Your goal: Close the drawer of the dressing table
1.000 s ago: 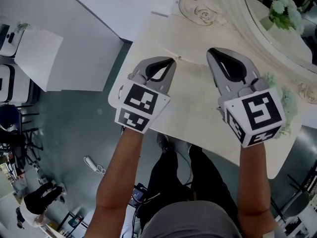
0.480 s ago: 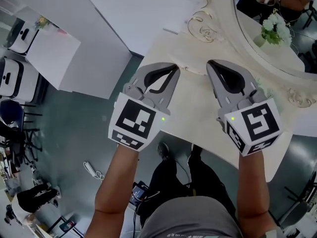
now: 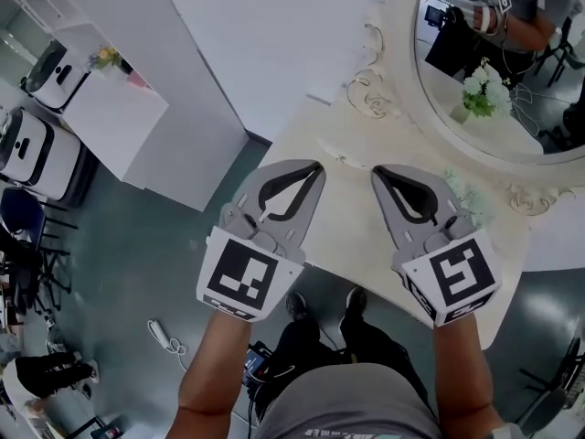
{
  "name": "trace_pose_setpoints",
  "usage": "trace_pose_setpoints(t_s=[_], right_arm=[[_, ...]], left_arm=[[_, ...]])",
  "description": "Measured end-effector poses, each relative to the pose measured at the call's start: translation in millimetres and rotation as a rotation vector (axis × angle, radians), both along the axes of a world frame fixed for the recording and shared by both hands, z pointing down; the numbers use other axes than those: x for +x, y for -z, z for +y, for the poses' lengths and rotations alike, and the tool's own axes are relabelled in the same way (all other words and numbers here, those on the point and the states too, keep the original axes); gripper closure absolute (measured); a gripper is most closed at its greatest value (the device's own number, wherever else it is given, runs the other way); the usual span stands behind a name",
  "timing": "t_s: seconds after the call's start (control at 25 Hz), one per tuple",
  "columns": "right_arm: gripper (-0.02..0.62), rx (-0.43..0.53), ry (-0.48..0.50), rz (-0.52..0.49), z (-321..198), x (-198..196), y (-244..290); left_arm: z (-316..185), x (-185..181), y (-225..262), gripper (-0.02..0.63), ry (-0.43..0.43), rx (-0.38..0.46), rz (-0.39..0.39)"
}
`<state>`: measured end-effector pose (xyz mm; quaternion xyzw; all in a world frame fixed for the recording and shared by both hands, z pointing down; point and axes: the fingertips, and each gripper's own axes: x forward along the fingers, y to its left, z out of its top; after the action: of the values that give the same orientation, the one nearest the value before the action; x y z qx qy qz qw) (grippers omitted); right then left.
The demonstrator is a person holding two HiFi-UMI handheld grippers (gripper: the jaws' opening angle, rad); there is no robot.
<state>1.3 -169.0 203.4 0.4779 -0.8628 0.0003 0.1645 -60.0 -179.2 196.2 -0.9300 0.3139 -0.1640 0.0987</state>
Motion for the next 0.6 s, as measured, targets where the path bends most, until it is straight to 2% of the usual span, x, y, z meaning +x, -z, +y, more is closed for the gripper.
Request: trace_pose_setpoints(t_s=[0.6], right_arm=[[0.594,0.068,0.050,0.069,60.8,-27.1,48.7]], left_arm=[[68.0,-26.5,55.0,0.601,-0.002,0.073,0.047]])
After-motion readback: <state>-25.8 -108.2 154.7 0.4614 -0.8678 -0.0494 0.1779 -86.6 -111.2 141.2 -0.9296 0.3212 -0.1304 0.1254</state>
